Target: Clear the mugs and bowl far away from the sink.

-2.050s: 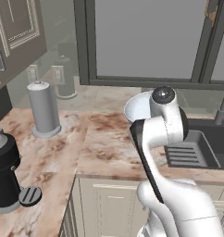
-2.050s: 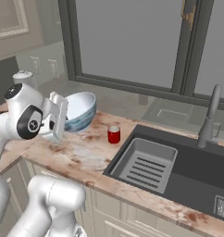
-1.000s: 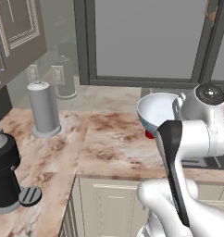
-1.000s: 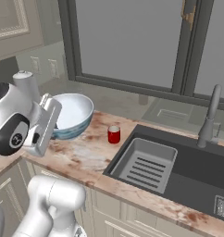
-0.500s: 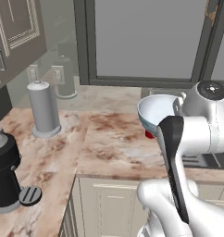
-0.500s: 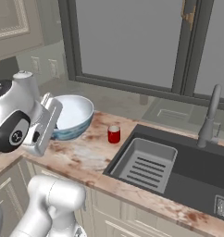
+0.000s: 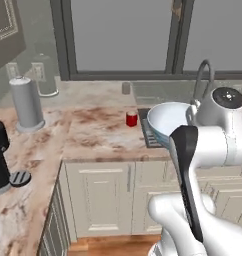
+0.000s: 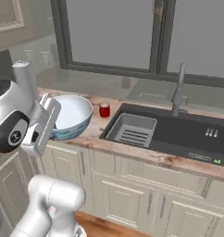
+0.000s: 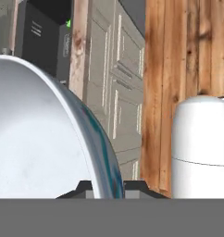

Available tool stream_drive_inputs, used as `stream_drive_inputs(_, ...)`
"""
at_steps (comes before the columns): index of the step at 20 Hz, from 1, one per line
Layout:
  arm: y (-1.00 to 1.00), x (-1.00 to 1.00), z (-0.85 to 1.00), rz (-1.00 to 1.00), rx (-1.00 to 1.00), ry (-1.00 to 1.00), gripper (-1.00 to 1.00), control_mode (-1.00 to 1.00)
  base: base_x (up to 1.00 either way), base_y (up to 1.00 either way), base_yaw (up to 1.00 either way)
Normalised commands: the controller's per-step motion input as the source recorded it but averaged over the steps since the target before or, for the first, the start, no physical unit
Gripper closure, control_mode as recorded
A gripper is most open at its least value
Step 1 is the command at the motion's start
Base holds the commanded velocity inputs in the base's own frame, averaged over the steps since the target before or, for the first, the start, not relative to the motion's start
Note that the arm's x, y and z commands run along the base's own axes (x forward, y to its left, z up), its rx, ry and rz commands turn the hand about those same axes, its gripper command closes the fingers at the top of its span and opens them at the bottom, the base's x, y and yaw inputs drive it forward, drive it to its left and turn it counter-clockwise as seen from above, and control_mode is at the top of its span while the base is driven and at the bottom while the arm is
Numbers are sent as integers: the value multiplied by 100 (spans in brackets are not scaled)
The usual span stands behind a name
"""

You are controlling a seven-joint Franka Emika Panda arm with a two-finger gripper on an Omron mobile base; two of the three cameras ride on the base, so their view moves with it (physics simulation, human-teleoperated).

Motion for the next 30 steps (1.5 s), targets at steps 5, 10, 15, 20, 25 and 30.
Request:
stream_drive_inputs(5, 0, 0, 0, 0, 0, 0, 100, 100, -9, -1, -95)
stream_drive_inputs(10, 0, 0, 0, 0, 0, 0, 100, 100, 0, 0, -100)
stream_drive_inputs(15, 0, 0, 0, 0, 0, 0, 100, 100, 0, 0, -100)
stream_drive_inputs(20, 0, 0, 0, 0, 0, 0, 100, 100, 0, 0, -100)
stream_drive_inputs(25, 0, 0, 0, 0, 0, 0, 100, 100, 0, 0, -100)
stream_drive_inputs(30, 0, 0, 0, 0, 0, 0, 100, 100, 0, 0, -100)
